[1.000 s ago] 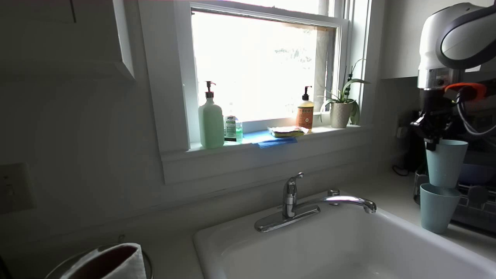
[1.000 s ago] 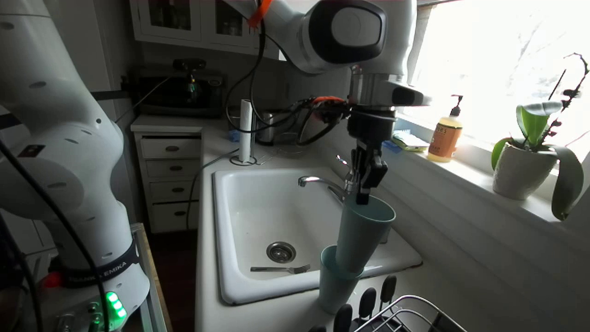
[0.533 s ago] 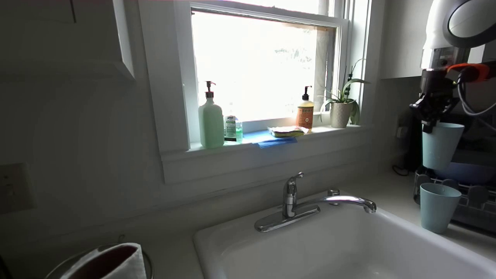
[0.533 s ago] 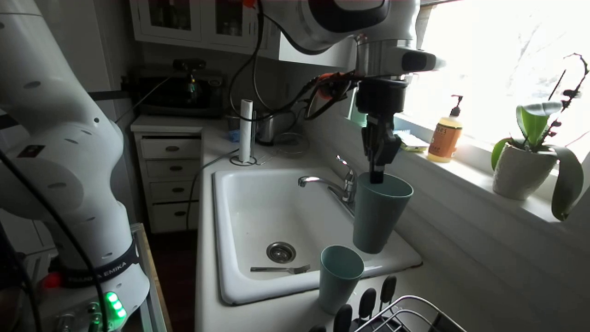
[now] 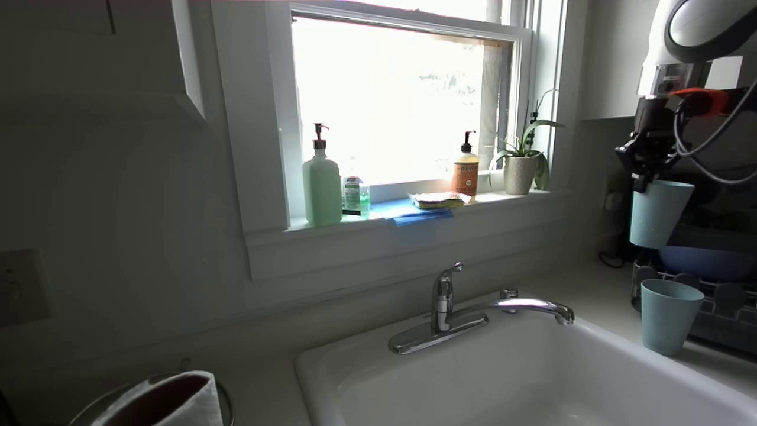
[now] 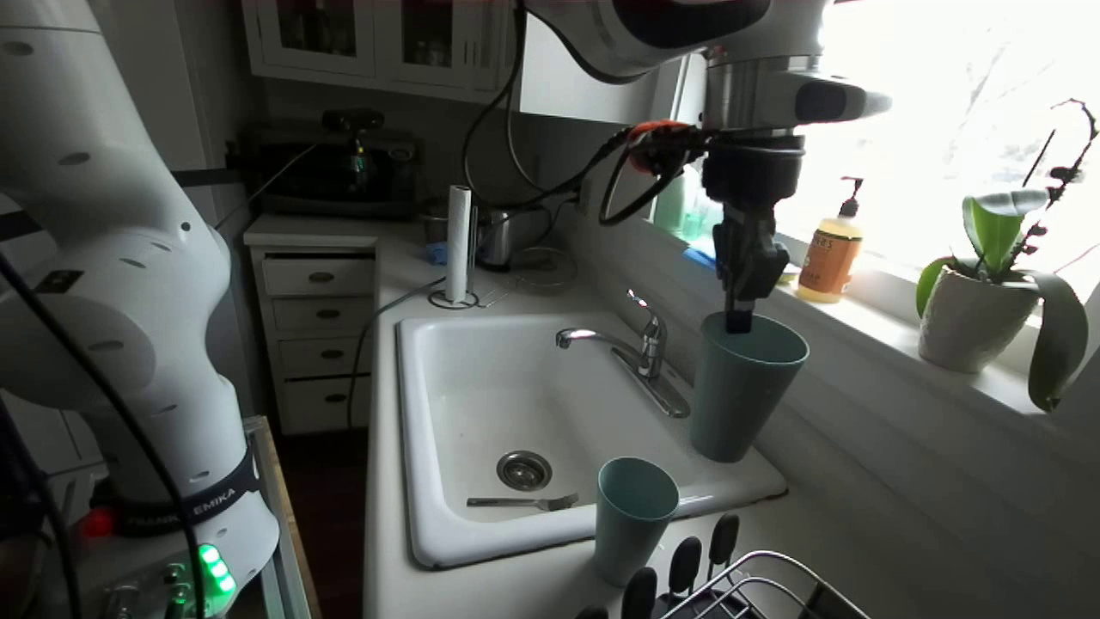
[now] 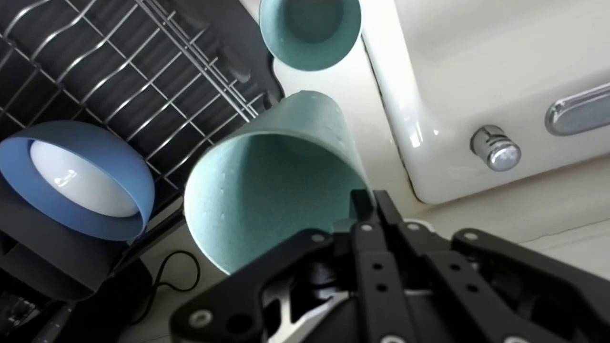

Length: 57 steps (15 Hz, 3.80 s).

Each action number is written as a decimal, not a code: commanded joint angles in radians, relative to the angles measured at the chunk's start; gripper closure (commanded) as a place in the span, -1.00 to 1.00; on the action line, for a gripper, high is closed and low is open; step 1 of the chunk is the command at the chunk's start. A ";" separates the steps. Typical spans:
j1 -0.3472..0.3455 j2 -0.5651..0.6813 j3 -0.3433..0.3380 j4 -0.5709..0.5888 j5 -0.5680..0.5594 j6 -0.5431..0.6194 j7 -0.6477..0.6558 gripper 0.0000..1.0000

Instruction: Unstack the cups and empty the bottom cup then restack them

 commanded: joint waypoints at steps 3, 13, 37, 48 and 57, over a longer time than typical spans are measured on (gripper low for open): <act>-0.004 0.248 -0.037 0.245 0.136 0.007 -0.042 0.98; -0.020 0.573 -0.019 0.425 0.198 0.072 -0.027 0.98; 0.014 0.407 -0.019 0.261 0.229 -0.089 0.090 -0.99; -0.032 0.344 -0.063 0.128 0.339 -0.291 0.161 -1.00; -0.058 0.460 -0.057 0.131 0.450 -0.181 0.049 -1.00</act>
